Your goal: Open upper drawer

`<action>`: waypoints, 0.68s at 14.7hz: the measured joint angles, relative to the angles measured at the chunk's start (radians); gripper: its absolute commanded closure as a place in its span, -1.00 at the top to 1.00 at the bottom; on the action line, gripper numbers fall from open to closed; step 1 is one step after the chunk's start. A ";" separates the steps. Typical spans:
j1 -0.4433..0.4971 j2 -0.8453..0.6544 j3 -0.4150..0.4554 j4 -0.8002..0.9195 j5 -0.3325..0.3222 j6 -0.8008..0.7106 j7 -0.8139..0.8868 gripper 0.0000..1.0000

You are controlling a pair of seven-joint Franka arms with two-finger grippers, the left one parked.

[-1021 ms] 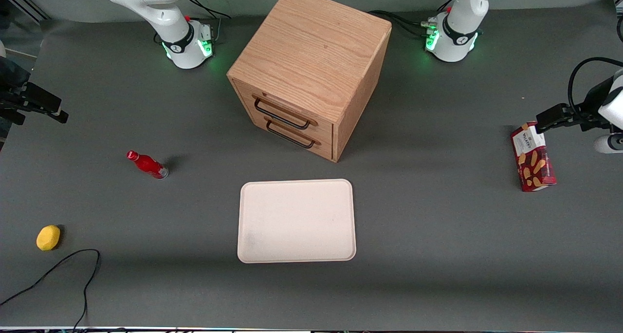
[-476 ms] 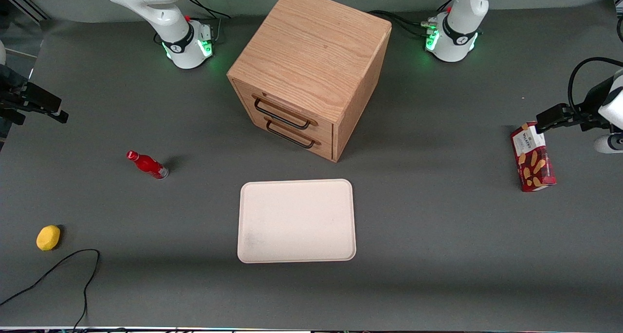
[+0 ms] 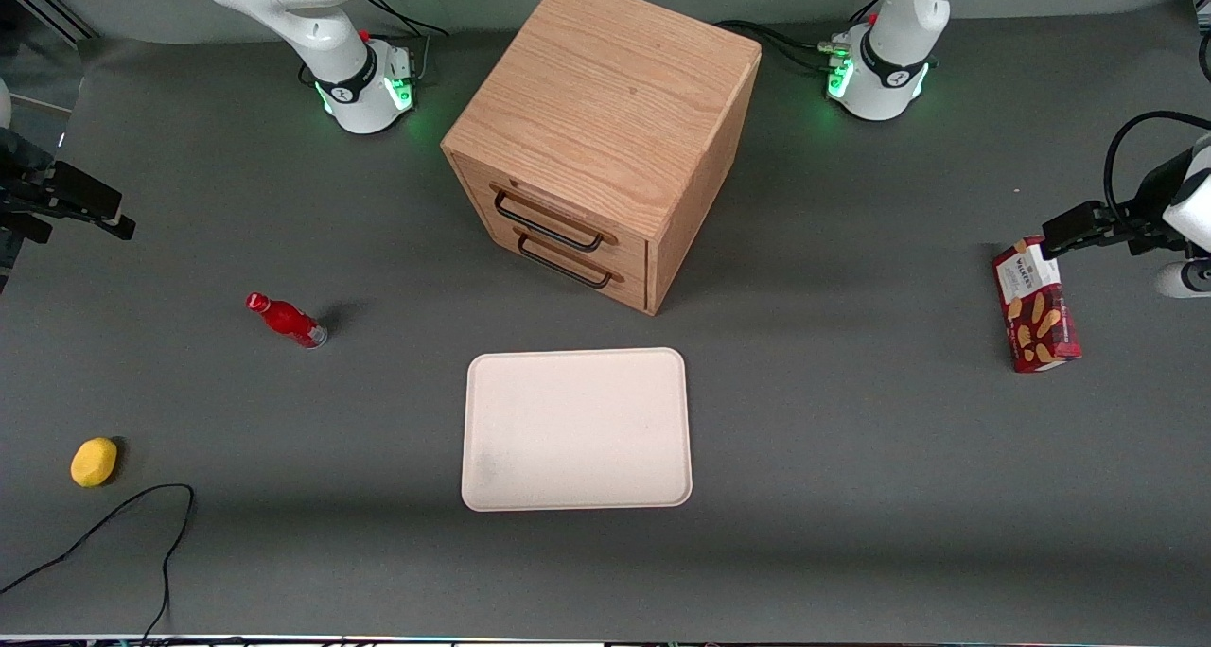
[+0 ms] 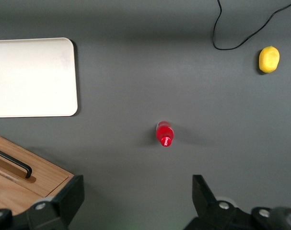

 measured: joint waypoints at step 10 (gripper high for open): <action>0.099 0.020 0.005 0.005 0.000 0.017 -0.004 1.00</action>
